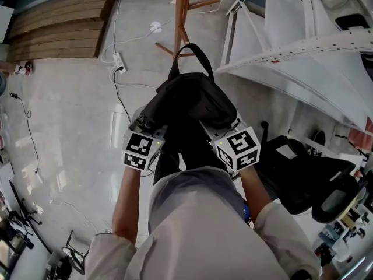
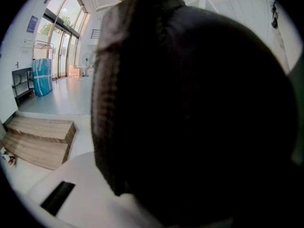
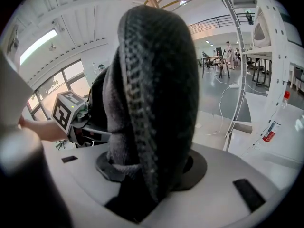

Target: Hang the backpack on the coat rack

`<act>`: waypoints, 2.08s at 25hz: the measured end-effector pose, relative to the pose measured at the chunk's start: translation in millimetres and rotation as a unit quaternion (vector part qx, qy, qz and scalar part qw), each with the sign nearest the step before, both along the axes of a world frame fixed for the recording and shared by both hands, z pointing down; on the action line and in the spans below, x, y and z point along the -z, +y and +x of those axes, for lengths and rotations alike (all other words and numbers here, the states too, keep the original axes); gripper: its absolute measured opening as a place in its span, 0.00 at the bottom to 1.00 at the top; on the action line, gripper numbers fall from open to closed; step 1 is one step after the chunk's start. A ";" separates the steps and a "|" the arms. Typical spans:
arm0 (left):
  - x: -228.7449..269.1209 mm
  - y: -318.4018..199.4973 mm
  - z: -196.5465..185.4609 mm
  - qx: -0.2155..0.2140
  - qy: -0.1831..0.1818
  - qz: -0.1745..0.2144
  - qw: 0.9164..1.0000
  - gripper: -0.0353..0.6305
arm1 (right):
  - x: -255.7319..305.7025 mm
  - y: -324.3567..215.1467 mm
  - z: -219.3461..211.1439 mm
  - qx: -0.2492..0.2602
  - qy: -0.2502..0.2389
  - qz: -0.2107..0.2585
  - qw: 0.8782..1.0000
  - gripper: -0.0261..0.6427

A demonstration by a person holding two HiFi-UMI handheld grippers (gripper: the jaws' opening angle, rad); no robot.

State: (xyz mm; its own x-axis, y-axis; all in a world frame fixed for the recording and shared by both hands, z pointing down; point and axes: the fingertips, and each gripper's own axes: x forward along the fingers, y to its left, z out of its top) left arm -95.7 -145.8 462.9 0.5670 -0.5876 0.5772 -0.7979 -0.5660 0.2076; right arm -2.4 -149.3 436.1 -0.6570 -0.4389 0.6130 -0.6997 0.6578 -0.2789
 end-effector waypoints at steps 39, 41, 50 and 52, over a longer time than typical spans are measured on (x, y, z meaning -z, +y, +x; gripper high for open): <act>-98.3 -57.5 -2.4 0.009 -0.022 -0.067 0.997 0.27 | -99.9 -67.0 0.4 0.010 0.007 -0.063 0.998 0.32; -104.0 -60.2 -2.0 0.009 -0.025 -0.069 0.997 0.27 | -105.5 -69.9 1.1 0.010 0.008 -0.065 0.998 0.32; -126.5 -67.9 -1.8 0.005 -0.042 -0.079 0.996 0.27 | -129.1 -78.9 3.3 0.010 0.014 -0.078 0.997 0.33; -131.0 -69.3 -2.7 0.007 -0.044 -0.082 0.996 0.27 | -133.7 -80.7 2.8 0.012 0.015 -0.080 0.997 0.33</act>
